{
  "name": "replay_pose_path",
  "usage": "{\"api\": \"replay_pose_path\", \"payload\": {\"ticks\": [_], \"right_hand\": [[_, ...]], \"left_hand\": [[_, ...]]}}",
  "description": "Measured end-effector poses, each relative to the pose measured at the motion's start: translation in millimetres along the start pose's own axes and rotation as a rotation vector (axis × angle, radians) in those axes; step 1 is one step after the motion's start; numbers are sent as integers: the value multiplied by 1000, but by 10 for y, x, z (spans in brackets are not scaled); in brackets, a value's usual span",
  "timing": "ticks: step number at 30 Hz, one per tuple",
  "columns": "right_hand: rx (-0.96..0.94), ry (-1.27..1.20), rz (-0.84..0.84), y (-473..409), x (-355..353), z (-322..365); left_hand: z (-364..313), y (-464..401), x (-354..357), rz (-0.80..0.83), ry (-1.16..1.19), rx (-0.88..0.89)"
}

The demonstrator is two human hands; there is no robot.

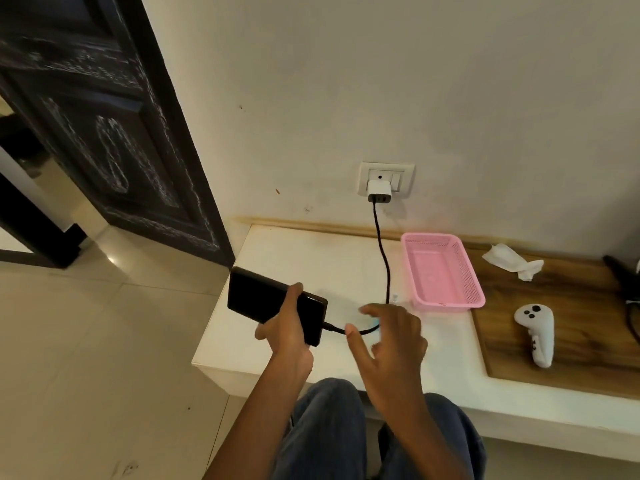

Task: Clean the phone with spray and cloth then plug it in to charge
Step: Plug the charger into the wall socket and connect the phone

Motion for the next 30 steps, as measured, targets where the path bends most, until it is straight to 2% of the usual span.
{"api": "replay_pose_path", "payload": {"ticks": [2, 3, 7, 9, 12, 16, 19, 22, 25, 30], "right_hand": [[-38, 226, 250, 33, 274, 23], [-39, 264, 318, 59, 364, 14], [60, 273, 461, 98, 551, -7], [26, 208, 451, 107, 539, 84], [-64, 141, 303, 97, 413, 201], [88, 48, 323, 116, 486, 55], [97, 32, 330, 117, 545, -3], [105, 81, 405, 85, 641, -68], [40, 133, 501, -21, 680, -86], [30, -6, 614, -611, 517, -96]], "left_hand": [[-91, 33, 29, 20, -33, 98], [-142, 54, 46, 33, -46, 152], [-315, 172, 137, 76, -117, 337], [-360, 228, 195, 105, -131, 389], [-371, 302, 274, 146, -199, 432], [-378, 305, 286, 142, -259, 470], [-376, 277, 286, 136, -269, 478], [-411, 249, 281, 125, -276, 513], [-427, 144, 269, 138, -262, 474], [-409, -14, 243, 174, -172, 342]]}}
Point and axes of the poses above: each hand's wrist, its own y-axis away from the middle knuckle, its own x-axis out of the palm, z = x × y, the point moved 9 cm from there along -y, towards the middle knuckle, and after that the axes turned 5 degrees about -y, right-handed, at the moved point
